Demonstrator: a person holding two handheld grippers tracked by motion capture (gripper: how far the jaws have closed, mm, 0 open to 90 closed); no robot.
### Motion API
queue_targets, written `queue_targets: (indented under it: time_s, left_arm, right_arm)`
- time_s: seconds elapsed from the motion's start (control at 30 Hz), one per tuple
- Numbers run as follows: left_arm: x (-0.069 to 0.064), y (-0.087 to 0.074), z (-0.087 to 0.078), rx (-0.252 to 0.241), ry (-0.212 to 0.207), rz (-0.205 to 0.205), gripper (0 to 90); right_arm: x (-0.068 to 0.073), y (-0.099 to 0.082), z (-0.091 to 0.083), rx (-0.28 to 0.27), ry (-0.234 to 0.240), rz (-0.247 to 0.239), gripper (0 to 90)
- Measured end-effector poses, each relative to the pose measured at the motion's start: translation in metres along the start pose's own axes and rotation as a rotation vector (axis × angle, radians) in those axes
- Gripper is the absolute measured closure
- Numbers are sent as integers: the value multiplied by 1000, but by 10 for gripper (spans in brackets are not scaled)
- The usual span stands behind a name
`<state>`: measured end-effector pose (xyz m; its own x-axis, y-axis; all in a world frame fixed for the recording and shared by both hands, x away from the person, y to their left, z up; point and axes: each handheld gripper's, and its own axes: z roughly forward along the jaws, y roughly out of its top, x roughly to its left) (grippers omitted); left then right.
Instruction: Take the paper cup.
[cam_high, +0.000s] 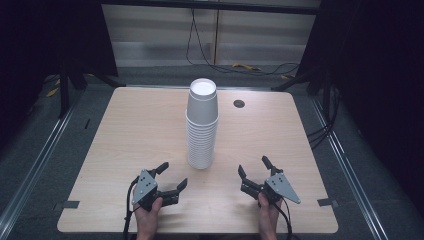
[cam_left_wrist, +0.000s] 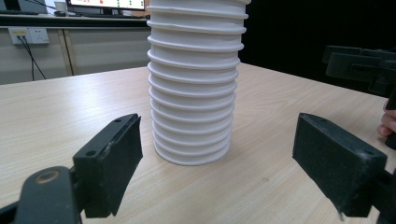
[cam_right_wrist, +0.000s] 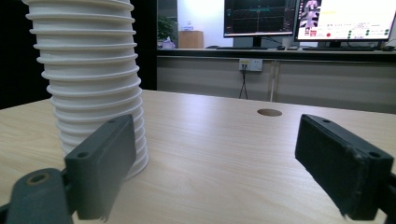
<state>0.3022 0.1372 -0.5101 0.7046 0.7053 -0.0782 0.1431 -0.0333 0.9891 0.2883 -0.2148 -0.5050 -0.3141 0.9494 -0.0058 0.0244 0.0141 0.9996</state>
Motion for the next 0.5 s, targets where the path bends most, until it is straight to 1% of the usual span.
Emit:
queue_targets:
  time_s: [0.03,0.07,0.17,0.2,0.27,0.37,0.4,0.43,0.5]
  left_arm:
    - [1,0,0,3,7,6,157]
    - [1,0,0,3,8,4,157]
    - [1,0,0,3,6,8,157]
    - [1,0,0,3,0,6,157]
    - [2,0,0,1,-6,-7,157]
    - [2,0,0,2,-6,-9,157]
    - [2,0,0,2,-1,-8,157]
    - [2,0,0,2,-1,-8,157]
    - [2,0,0,2,2,-8,157]
  right_arm:
    - [0,0,0,-2,-4,2,124]
    - [0,0,0,0,-19,0,127]
    - [0,0,1,0,-27,2,125]
    - [0,1,2,14,-26,5,121]
    - [0,1,3,28,-22,2,124]
    - [0,1,4,38,-12,-2,130]
    - [0,2,4,38,-5,4,130]
    - [0,2,4,40,0,-3,130]
    - [1,2,4,54,27,-8,131]
